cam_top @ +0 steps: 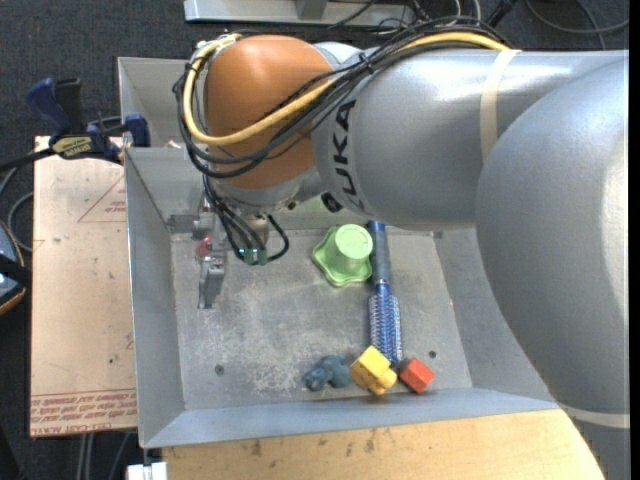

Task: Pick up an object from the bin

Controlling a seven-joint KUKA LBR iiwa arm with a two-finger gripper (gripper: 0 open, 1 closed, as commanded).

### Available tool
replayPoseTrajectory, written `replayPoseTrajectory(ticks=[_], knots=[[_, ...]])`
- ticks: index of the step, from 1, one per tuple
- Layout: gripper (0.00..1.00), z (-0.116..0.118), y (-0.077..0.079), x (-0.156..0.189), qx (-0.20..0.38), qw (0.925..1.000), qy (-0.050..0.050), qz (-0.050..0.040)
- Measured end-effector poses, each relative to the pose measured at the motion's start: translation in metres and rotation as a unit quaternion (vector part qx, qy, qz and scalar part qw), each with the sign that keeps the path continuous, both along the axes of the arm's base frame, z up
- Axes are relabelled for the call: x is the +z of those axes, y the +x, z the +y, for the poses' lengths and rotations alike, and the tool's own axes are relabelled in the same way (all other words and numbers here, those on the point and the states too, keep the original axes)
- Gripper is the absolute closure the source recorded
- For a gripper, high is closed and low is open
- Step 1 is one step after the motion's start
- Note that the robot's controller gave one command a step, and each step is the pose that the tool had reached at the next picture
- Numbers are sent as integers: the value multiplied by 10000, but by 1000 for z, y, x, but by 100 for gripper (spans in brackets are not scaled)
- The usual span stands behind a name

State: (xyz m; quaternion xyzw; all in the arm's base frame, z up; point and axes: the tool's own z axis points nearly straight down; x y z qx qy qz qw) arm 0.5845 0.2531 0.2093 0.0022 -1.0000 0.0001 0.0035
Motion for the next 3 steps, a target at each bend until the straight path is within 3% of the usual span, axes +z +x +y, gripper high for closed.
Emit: replayPoseTrajectory(ticks=[1,2,3], knots=[[0,-53,6,-127,-475,9989,-15,-2],[0,-97,-42,-132,-1124,9935,66,-137],[0,-170,-75,-48,713,9974,2,-56]])
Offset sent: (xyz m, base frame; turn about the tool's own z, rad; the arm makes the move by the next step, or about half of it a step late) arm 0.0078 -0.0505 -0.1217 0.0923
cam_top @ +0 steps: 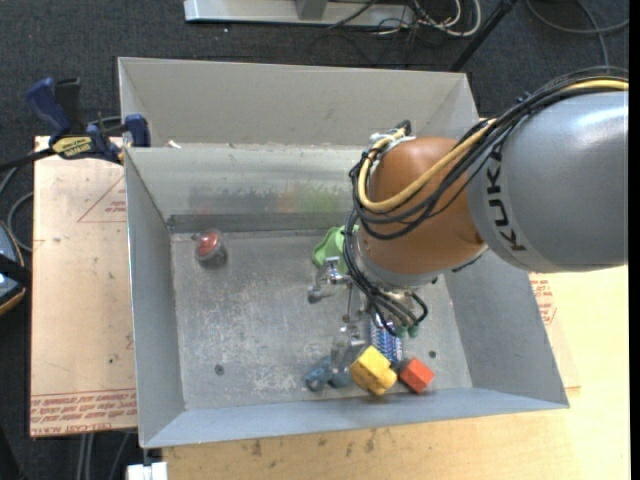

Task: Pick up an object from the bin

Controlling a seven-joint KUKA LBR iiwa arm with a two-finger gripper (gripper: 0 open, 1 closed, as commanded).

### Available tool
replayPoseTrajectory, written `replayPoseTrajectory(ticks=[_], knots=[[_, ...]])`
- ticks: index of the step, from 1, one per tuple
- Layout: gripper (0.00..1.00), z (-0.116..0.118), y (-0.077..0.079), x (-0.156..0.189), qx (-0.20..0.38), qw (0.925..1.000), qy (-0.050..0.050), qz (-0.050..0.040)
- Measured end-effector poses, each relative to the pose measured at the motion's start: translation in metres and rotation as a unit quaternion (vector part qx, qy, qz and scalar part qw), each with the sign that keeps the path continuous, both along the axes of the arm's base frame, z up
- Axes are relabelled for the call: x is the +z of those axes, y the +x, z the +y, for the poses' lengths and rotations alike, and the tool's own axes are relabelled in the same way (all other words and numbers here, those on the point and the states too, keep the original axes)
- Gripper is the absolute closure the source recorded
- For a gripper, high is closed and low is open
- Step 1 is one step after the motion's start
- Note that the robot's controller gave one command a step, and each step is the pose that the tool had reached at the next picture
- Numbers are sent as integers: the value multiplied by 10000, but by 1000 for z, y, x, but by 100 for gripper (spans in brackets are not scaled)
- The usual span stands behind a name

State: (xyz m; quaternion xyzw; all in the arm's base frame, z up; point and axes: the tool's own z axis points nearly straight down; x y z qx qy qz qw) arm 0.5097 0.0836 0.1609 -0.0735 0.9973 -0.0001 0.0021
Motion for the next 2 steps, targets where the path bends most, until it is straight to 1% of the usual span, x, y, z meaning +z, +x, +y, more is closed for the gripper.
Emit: replayPoseTrajectory(ticks=[1,2], knots=[[0,-104,3,-75,2404,9707,-7,37],[0,-183,0,-78,2765,9610,44,14]])
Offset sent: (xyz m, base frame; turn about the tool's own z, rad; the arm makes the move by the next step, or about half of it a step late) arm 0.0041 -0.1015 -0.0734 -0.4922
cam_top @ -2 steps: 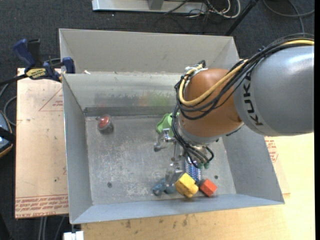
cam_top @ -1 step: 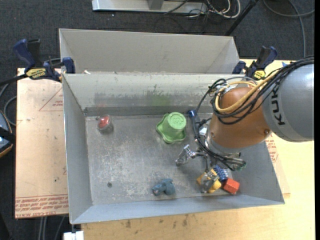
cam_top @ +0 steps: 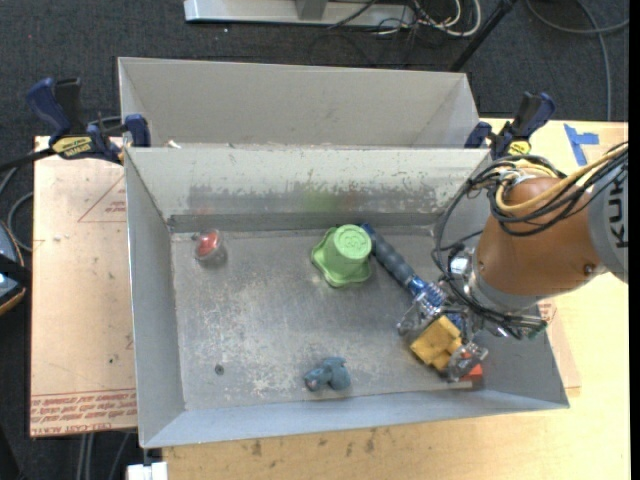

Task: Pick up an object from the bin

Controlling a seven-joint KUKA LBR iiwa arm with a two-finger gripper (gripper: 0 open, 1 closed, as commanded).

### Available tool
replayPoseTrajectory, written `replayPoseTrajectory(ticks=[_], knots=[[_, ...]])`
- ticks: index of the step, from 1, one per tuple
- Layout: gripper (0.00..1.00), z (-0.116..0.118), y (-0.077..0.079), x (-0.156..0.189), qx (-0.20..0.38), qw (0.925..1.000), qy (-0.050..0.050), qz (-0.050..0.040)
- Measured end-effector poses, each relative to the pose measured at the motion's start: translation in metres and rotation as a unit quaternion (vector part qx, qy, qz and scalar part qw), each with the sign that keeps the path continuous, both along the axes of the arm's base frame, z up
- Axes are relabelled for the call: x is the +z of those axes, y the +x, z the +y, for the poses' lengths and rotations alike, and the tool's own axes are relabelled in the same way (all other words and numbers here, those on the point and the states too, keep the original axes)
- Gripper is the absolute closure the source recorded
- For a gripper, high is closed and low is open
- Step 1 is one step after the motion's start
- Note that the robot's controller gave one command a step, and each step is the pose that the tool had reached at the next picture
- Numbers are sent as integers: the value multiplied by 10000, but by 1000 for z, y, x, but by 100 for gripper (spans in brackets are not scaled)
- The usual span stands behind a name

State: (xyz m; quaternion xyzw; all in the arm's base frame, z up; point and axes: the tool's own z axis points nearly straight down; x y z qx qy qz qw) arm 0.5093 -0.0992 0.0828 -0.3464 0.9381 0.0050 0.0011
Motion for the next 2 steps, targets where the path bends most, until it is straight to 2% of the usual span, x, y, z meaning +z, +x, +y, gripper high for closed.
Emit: replayPoseTrajectory(ticks=[1,2], knots=[[100,-4,0,0,-46,10000,-13,-4],[100,-3,3,142,-222,9997,-52,-61]])
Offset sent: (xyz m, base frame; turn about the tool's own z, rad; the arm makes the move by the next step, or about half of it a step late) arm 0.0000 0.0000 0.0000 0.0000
